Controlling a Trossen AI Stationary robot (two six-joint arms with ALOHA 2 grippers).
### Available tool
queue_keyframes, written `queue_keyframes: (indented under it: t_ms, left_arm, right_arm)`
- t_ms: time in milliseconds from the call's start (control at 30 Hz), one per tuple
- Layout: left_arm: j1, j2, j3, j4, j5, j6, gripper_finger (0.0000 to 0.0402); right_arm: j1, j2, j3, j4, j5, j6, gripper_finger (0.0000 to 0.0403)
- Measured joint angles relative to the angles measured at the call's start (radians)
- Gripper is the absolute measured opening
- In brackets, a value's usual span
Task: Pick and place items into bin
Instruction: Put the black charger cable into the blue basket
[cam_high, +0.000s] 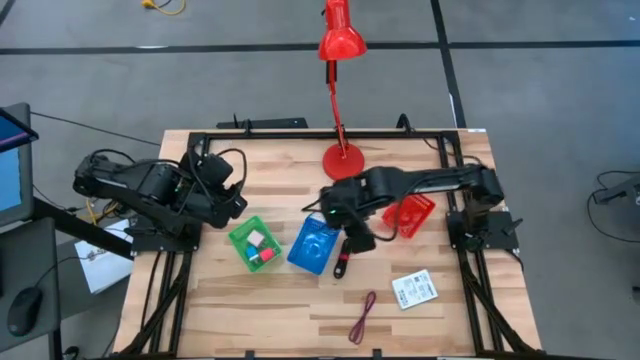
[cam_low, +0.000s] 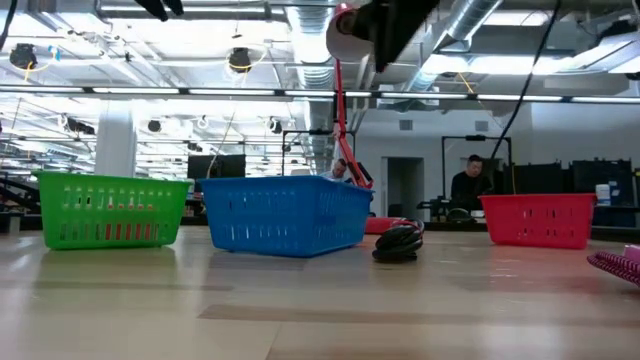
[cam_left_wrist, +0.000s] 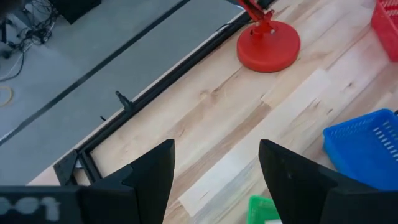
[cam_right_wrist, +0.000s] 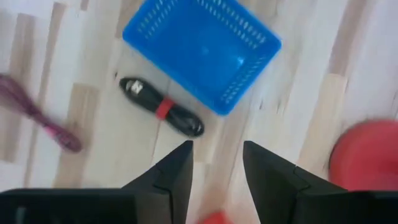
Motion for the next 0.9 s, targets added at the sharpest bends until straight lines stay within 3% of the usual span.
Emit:
queue_keyframes:
  t_ms: [167,300,400,500,600,667,900]
  left_arm:
    - [0.0,-0.006,-0.014,-0.013,-0.004,0.001,0.0224]
    - [-0.008,-0.016,-0.015,-0.013,0.03,0.019,0.0224]
    - [-0.008,-0.013,-0.015,-0.011,0.037,0.035,0.0224]
    - [-0.008,-0.014,-0.015,-0.012,0.031,0.04,0.0224]
    - [-0.008,-0.014,-0.015,-0.013,0.002,0.062,0.0224]
    - [-0.008,-0.014,-0.015,-0.012,-0.015,0.063,0.0224]
    - [-0.008,-0.014,-0.015,-0.012,-0.016,0.064,0.0224]
  right_arm:
    - [-0.031,-0.173,-0.261,0.142,-0.187,-0.035,0.0132]
    - [-0.055,-0.33,-0.554,0.421,-0.307,-0.036,0.0132]
    - [-0.059,-0.417,-0.775,0.585,-0.321,0.01,0.0132]
    - [-0.061,-0.452,-0.939,0.711,-0.315,0.161,0.0132]
    - [-0.072,-0.438,-1.007,0.77,-0.316,0.288,0.0133]
    - [-0.078,-0.411,-1.012,0.772,-0.317,0.281,0.0134]
    - [-0.056,-0.331,-1.011,0.849,-0.318,-0.118,0.0129]
